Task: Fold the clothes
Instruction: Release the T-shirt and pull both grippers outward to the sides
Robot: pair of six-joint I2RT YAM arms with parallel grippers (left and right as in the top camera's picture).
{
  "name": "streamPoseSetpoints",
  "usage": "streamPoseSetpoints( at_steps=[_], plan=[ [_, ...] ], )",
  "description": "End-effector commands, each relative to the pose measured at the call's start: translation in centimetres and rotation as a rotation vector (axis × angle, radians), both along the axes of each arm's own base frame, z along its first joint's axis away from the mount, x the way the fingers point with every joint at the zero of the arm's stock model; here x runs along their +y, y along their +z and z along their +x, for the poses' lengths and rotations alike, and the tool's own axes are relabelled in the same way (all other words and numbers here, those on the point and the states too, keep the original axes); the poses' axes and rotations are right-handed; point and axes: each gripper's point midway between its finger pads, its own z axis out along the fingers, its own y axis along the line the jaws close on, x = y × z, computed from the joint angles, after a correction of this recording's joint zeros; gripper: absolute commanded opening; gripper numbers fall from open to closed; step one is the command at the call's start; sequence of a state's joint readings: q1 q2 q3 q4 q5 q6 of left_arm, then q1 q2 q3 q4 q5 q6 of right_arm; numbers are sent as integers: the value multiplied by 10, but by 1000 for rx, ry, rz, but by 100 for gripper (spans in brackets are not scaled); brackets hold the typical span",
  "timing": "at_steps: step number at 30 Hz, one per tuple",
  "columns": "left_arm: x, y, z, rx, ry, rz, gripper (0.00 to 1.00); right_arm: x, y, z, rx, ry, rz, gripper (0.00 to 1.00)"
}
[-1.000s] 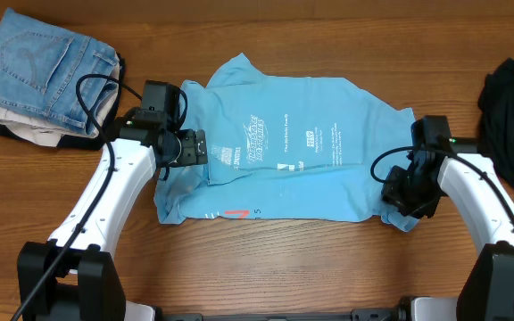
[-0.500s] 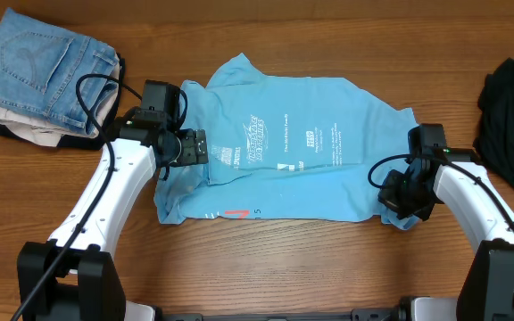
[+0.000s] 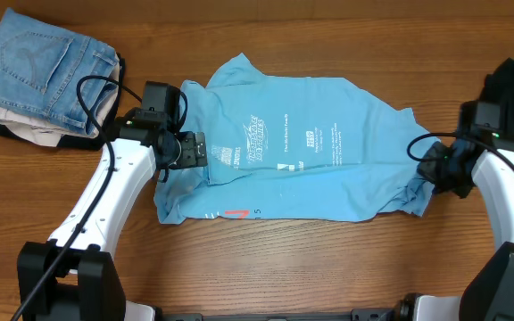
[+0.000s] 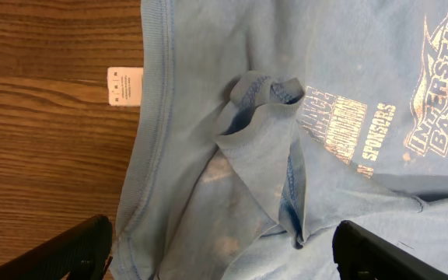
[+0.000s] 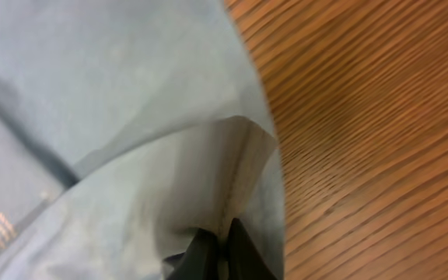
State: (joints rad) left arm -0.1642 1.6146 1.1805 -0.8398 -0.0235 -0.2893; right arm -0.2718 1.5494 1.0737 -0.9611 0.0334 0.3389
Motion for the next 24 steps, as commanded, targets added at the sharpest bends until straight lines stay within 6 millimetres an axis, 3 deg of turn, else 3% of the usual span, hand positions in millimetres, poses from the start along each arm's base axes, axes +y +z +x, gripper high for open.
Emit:
streamPoseSetpoints(
  at_steps=[1, 4, 7, 9, 10, 11, 12, 16, 19, 22, 24],
  plan=[
    [1, 11, 10, -44, 7, 2, 93, -18, 6, 5, -30, -43, -24, 4],
    [0, 12, 13, -56, 7, 1, 93, -22, 0, 15, -50, -43, -31, 4],
    [0, 14, 16, -71, 8, 0, 93, -25, -9, 23, -55, -42, -32, 11],
    [1, 15, 20, -86, 12, -2, 93, -26, -16, 26, -47, -41, -30, 35],
    [3, 16, 22, -94, 18, -3, 94, -24, -15, 30, -63, -15, -24, 75],
    [5, 17, 23, -98, 16, -2, 93, -22, -12, 34, -78, -3, -15, 90],
    [6, 19, 25, -103, -9, 6, 93, -20, -6, 40, -103, 4, 4, 97],
    [3, 35, 32, -130, -112, 33, 94, 4, 33, 78, -259, 170, 114, 98],
    [-1, 49, 40, -166, -129, 14, 93, 6, 64, 96, -335, 249, 108, 98],
    [-7, 89, 64, -236, -131, -40, 92, 3, 101, 106, -376, 284, 78, 98],
    [-13, 116, 92, -246, -163, -72, 92, 0, 130, 113, -421, 312, 46, 96]
  ],
)
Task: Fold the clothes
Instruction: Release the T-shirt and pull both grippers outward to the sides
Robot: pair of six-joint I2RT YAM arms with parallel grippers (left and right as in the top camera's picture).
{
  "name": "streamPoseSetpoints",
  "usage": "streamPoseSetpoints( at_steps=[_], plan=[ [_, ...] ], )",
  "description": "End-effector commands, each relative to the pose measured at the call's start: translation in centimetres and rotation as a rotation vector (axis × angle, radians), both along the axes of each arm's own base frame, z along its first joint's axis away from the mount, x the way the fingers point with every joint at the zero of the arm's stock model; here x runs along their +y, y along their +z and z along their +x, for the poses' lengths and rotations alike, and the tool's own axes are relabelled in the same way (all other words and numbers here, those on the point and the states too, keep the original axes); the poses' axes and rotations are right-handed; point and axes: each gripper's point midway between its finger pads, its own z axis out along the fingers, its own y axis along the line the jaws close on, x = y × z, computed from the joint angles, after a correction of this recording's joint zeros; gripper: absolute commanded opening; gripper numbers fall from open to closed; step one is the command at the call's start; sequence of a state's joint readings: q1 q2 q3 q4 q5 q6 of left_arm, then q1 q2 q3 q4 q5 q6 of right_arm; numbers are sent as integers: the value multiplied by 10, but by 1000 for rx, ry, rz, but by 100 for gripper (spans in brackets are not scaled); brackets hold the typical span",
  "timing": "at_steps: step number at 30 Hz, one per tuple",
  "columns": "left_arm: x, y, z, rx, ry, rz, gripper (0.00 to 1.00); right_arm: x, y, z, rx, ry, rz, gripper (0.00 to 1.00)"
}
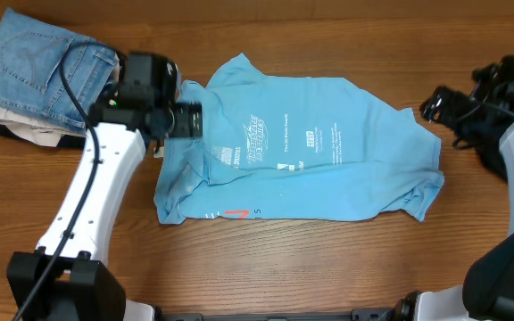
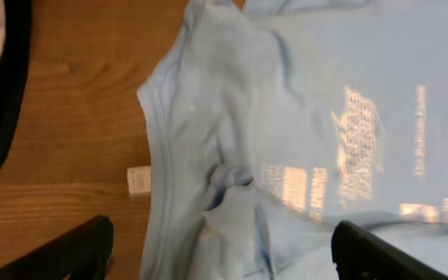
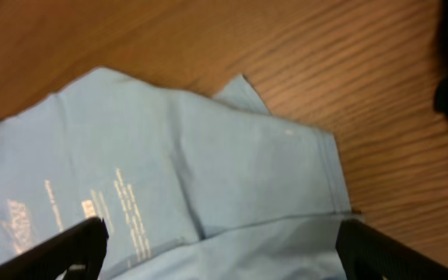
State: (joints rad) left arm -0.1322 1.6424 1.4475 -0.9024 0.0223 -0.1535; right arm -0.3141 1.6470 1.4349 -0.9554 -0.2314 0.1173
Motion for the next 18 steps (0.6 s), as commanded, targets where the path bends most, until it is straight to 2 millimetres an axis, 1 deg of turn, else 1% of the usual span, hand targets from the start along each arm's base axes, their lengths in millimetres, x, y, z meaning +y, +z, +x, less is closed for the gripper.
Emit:
streamPoseSetpoints(
  at_steps=[1, 3, 5, 6, 7, 9, 11, 13, 14, 16, 18],
  plan=[
    [-18, 44, 49, -54, -110, -74, 94, -3, 50, 19, -123, 63, -56, 93],
    [-35, 44, 66, -7, -201, -124, 95, -6, 66, 24, -159, 92, -102, 92],
    [-41, 36, 92, 21, -213, -124, 95, -8, 80, 28, -193, 109, -130, 91],
    [-43, 30, 110, 11, -210, -126, 95, -8, 80, 28, -191, 109, -129, 91],
    [-44, 22, 123, 5, -203, -130, 95, -7, 78, 26, -180, 111, -126, 91],
    [-46, 1, 139, 11, -194, -134, 95, -2, 74, 25, -162, 136, -128, 91],
    [-48, -31, 153, 31, -192, -134, 96, 6, 72, 27, -159, 156, -130, 91],
    [-49, -62, 162, 54, -191, -133, 96, 14, 71, 28, -155, 174, -135, 91],
    [-51, -73, 165, 60, -193, -133, 96, 17, 70, 28, -149, 179, -140, 91],
    [-52, -85, 169, 65, -193, -134, 96, 23, 67, 26, -134, 192, -138, 91],
    [-55, -92, 172, 62, -202, -131, 96, 28, 64, 25, -120, 203, -133, 90]
  ],
)
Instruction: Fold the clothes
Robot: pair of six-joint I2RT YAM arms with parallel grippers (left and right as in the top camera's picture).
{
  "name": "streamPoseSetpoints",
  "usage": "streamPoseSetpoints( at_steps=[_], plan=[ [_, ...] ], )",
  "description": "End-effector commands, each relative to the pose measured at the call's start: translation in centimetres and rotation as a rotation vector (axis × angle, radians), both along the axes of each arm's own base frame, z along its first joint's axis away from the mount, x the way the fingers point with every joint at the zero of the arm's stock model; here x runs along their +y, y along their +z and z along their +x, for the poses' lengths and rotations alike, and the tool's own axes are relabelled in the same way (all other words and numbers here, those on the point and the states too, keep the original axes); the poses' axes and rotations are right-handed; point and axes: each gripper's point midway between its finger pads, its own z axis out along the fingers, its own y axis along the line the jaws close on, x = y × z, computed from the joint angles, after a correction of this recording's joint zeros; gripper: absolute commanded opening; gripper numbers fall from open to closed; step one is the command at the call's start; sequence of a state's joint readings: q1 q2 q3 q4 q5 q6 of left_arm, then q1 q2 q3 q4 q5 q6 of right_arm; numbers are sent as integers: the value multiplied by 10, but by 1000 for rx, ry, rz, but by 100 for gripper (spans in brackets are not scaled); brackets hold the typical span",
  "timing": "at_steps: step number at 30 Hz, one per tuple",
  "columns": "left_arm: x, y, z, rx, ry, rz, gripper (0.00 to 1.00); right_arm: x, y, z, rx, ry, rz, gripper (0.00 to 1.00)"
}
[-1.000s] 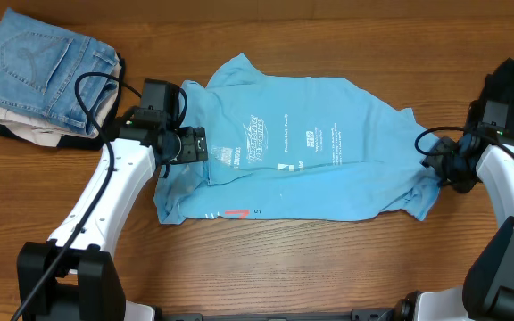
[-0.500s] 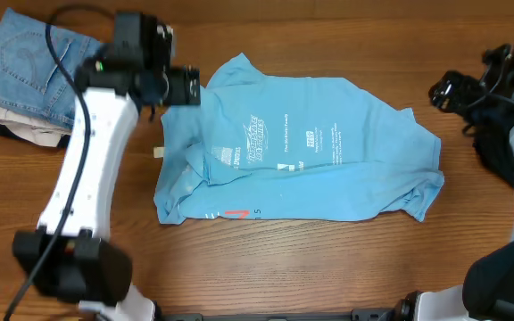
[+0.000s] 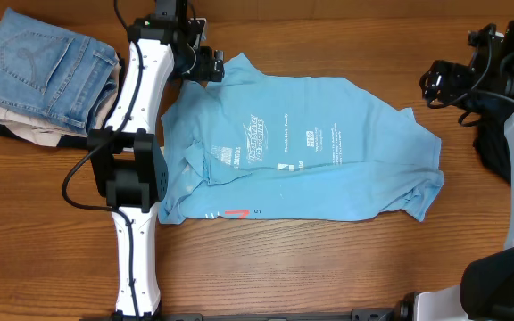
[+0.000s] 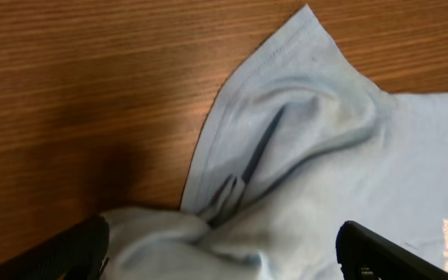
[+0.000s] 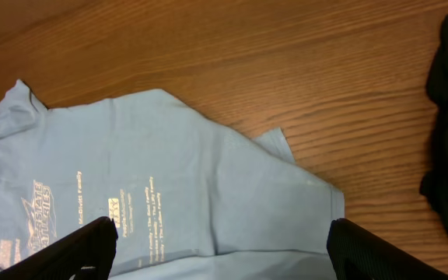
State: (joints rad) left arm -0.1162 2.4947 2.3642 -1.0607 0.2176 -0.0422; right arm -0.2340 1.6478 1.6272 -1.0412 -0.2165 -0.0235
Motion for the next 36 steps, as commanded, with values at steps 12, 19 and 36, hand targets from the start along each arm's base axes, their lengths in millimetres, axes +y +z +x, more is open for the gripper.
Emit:
streamPoseSetpoints(
  at_steps=[12, 19, 36],
  plan=[
    [-36, -46, 33, -116, -123, 60, 96, 3, -24, 4, 78, 14, 3, 88],
    [-49, -36, 56, -214, -70, 35, 96, 4, -23, 5, 77, 15, 3, 88],
    [-47, -44, 46, -167, 170, 152, 77, 3, -22, 7, 65, 13, 2, 89]
  ],
)
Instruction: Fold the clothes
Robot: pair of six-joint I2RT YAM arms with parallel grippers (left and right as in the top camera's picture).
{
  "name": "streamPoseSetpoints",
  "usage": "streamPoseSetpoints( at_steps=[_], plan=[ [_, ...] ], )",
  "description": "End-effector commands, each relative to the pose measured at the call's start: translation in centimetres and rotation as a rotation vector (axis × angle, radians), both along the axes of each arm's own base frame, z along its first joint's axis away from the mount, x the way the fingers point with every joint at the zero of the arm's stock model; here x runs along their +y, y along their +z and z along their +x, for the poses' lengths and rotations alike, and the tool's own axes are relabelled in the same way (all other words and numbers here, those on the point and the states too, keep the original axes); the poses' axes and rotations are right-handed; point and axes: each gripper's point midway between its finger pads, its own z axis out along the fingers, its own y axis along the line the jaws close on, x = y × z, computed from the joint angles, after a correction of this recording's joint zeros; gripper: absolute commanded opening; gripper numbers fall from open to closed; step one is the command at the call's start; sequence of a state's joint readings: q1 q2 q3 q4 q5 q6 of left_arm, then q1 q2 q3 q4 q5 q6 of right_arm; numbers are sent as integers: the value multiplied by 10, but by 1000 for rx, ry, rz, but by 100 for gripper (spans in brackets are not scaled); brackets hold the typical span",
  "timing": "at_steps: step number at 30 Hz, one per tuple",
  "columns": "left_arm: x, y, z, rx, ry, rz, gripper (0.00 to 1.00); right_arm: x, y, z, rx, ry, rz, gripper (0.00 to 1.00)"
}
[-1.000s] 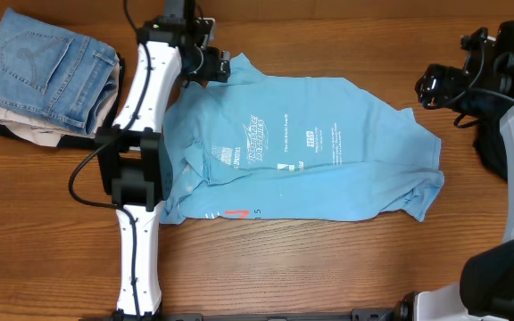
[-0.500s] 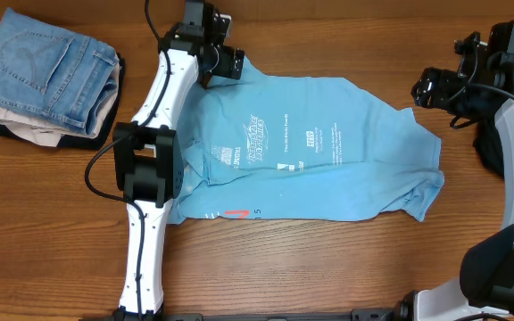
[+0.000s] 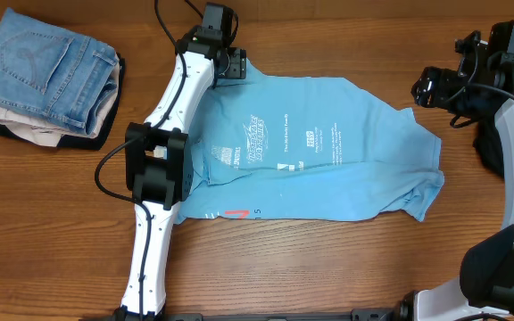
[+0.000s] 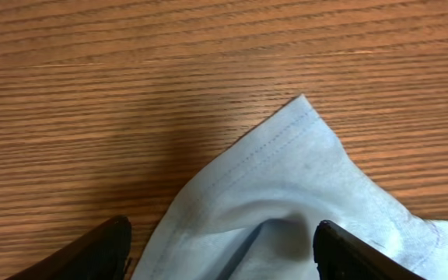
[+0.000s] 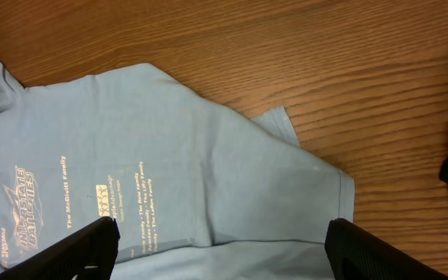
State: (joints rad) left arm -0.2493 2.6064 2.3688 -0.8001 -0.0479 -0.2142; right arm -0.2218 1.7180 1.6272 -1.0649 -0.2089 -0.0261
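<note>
A light blue T-shirt [image 3: 310,152] with white print lies spread flat across the middle of the table. My left gripper [image 3: 236,64] is at its far left corner, low over the cloth. In the left wrist view the stitched sleeve corner [image 4: 286,167] lies between the open fingers [image 4: 103,250], which hold nothing. My right gripper [image 3: 422,88] hangs open high above the table by the shirt's far right corner. In the right wrist view, the shirt's right part [image 5: 208,171] lies far below it.
A stack of folded clothes with blue jeans [image 3: 38,62] on top sits at the far left corner. A black garment [image 3: 500,134] lies at the right edge, also seen in the right wrist view. The rest is bare wooden table [image 3: 328,267].
My left gripper has shifted a little to the right along the shirt's far edge, onto the sleeve corner. My right gripper has moved slightly toward the shirt. Both stay open.
At first my left gripper was open over the shirt's left side and my right gripper was shut on the shirt's right edge. Then the right had let go and stood raised. The left reached the shirt's far left corner, where it is now.
</note>
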Motion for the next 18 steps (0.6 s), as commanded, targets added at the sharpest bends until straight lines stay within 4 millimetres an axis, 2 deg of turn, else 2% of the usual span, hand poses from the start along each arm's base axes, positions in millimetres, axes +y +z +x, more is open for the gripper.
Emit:
streamPoseSetpoints(
  at_steps=[1, 6, 10, 12, 13, 18],
  plan=[
    [-6, -9, 1, 0, 21, 21, 78, 0, 9, 5, -28, 2, -11, 89],
    [-8, -30, -7, 48, -20, 45, 85, 0, 9, 5, -29, 2, -11, 89],
    [-8, -32, -6, 45, -20, 45, 82, 0, 9, 5, -28, 2, -11, 89],
    [-8, -35, -6, 49, -19, 46, 62, 0, 9, 5, -28, 2, -11, 90],
    [-8, -36, -6, 50, -19, 46, 46, 0, 9, 5, -28, 2, -11, 89],
    [-9, -32, -3, 33, -19, 42, 4, 1, 10, 6, -36, 6, -6, 90]
  ],
)
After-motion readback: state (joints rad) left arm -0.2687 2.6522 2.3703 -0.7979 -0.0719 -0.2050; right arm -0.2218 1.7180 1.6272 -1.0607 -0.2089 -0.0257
